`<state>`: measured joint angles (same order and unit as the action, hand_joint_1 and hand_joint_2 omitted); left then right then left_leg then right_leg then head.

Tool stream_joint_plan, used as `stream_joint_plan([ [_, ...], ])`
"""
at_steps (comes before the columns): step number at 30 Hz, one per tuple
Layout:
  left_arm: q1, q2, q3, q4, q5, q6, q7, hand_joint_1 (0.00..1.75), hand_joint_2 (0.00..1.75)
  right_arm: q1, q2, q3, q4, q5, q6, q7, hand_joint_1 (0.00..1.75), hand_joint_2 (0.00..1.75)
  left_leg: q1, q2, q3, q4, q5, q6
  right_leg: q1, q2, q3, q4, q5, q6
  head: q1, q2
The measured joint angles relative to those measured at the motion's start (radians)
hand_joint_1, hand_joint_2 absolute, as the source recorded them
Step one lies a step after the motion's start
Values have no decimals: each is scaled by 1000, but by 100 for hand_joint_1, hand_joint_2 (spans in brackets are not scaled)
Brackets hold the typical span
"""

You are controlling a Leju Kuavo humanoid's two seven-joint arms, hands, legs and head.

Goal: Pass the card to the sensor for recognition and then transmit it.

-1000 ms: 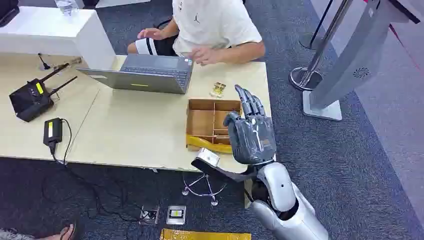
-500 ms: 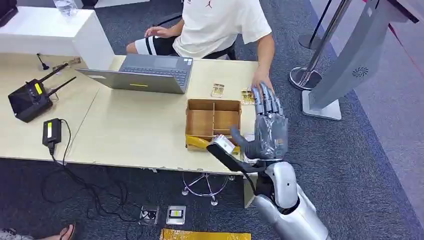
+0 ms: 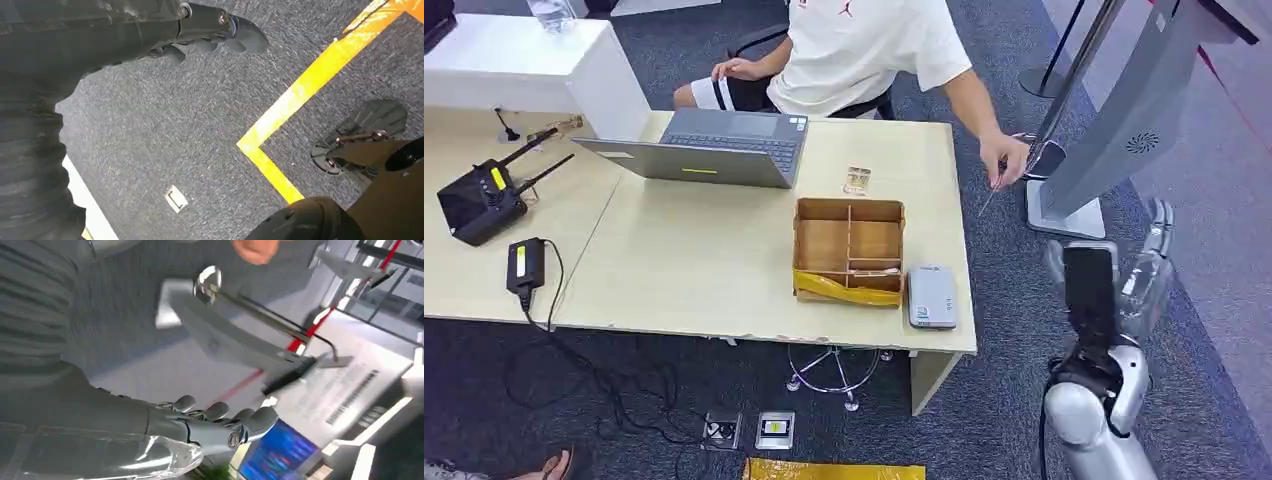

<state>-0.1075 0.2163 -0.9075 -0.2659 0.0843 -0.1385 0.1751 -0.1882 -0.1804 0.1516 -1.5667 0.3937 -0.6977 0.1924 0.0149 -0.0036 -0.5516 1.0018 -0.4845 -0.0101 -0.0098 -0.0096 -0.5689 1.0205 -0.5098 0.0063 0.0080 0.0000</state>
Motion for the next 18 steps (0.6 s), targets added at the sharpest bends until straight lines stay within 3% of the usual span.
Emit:
stream_joint_plan([
  [2,1,1,0,0,2,4,2,0,175,9,3,-92,23,-154,0,-87,0,175,0,0,0,0,0,0,0,0,0,0,0,0,0,0],
  [4,1,2,0,0,3,6,3,0,175,15,8,-160,58,-261,-1,-135,0,175,0,0,0,0,0,0,0,0,0,0,0,0,0,0],
  [6,0,2,0,0,4,8,3,0,175,22,12,-209,94,-480,7,-190,0,175,0,0,0,0,0,0,0,1,0,0,0,0,0,0],
  [8,0,2,0,0,7,7,3,0,175,23,16,-253,158,-859,28,-272,0,175,0,0,0,0,0,0,0,1,0,0,0,0,0,0],
  [11,0,2,0,-1,8,10,3,0,175,23,18,-289,248,-1121,41,-358,0,175,0,0,-1,0,0,0,0,1,0,0,0,0,0,0],
  [15,-2,2,-1,-3,8,16,3,0,175,20,17,-312,319,-1126,14,-436,0,175,0,1,0,0,0,0,0,2,0,0,0,0,0,0],
  [18,-2,2,-7,-5,7,23,3,0,175,9,19,-339,348,-869,4,-464,0,175,0,1,-1,0,0,0,0,2,0,0,0,0,0,0],
])
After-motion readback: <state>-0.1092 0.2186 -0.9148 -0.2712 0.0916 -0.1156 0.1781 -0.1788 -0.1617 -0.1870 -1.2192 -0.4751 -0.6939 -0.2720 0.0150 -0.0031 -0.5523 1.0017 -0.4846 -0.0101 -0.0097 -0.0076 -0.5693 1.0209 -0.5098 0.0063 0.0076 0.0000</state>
